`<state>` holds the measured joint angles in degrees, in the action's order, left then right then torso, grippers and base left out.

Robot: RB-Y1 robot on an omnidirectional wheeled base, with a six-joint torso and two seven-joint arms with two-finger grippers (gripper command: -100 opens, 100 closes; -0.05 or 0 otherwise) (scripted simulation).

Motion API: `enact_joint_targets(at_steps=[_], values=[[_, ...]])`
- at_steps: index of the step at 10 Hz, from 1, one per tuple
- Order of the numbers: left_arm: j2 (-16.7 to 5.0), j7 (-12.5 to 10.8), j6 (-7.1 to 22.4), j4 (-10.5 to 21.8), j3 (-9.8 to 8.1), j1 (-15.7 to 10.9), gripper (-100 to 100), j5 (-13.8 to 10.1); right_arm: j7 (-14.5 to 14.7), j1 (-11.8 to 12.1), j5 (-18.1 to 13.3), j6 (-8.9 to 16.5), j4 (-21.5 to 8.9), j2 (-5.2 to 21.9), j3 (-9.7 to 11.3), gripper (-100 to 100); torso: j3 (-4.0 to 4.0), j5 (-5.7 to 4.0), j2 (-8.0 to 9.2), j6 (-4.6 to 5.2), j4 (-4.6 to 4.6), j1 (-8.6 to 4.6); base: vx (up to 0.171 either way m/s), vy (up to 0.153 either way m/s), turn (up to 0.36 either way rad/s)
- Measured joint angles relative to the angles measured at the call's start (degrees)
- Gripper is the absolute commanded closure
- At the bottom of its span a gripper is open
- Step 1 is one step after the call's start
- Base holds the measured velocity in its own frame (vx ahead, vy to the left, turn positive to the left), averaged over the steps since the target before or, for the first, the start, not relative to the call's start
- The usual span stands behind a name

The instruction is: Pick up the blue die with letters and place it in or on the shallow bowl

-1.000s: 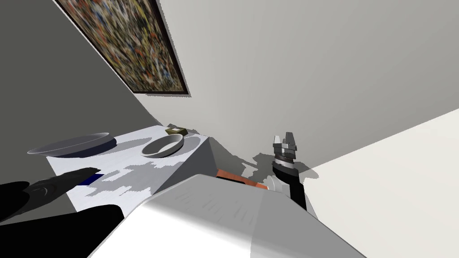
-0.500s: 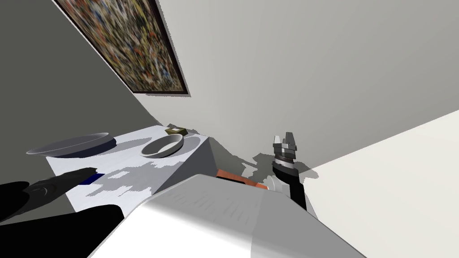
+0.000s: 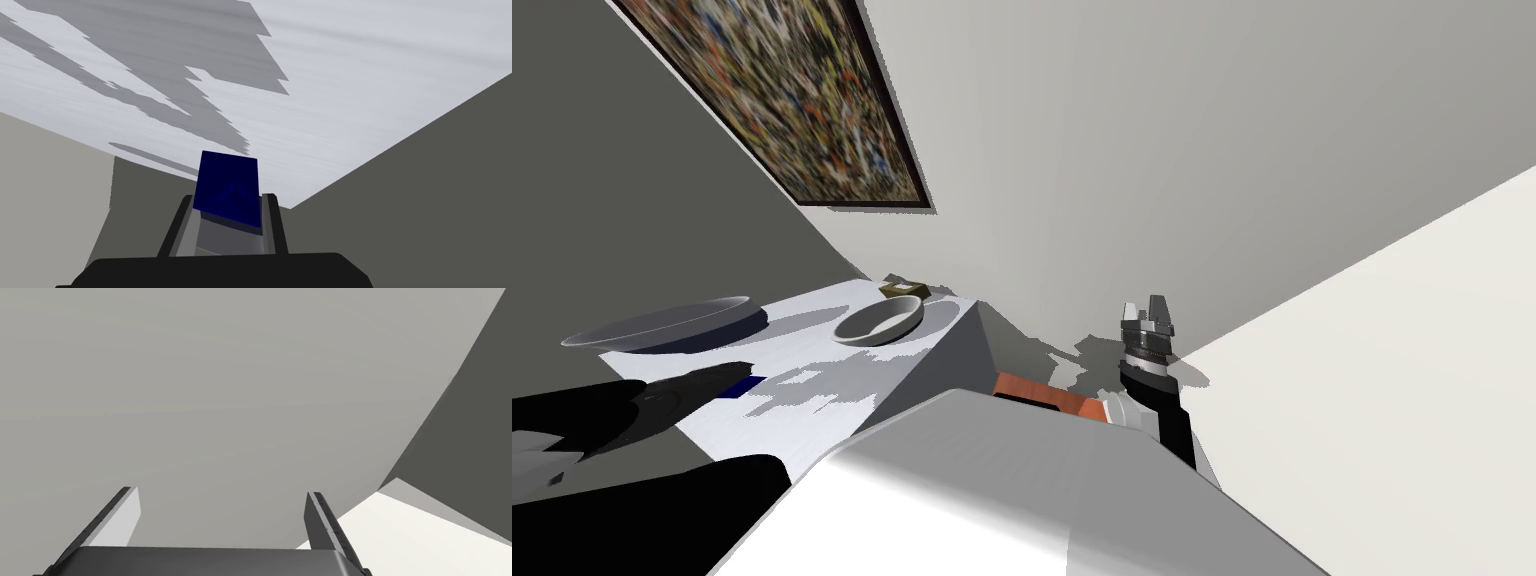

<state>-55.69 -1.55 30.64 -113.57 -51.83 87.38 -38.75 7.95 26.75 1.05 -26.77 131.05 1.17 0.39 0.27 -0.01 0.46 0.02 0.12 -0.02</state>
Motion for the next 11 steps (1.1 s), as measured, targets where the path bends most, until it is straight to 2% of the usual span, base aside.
enact_joint_targets(at_steps=[5,8,9,10,11], values=[[-1.0,-4.8,6.5,-3.4,-0.74,-1.6,100,3.2,0.0,0.0,0.0,0.0,0.0,0.0,0.0,0,-0.09,0.01,-0.16,-0.06,-0.04,0.0,-0.082,0.005,-0.061],[-1.9,-8.6,11.1,-6.0,-1.48,-2.6,100,5.3,0.0,0.0,0.0,0.0,0.0,0.0,0.0,0,-0.04,-0.02,-0.1,-0.1,-0.01,-0.05,-0.077,-0.003,-0.046],[-1.9,-8.6,11.3,-6.1,-1.51,-2.6,0,5.4,0.0,0.0,0.0,0.0,0.0,0.0,0.0,0,-0.12,0.0,-0.24,-0.12,-0.03,-0.02,-0.006,0.0,0.004],[-1.9,-8.6,11.3,-6.1,-1.5,-2.6,100,5.4,0.0,0.0,0.0,0.0,0.0,0.0,0.0,0,-0.18,0.0,-0.34,-0.1,-0.05,-0.01,0.01,-0.004,0.055],[-1.8,-8.5,11.2,-6.0,-2.23,-2.9,100,5.3,0.0,0.0,0.0,0.0,0.0,0.0,0.0,0,-0.23,-0.04,-0.44,-0.08,-0.06,-0.04,0.018,-0.011,0.056]])
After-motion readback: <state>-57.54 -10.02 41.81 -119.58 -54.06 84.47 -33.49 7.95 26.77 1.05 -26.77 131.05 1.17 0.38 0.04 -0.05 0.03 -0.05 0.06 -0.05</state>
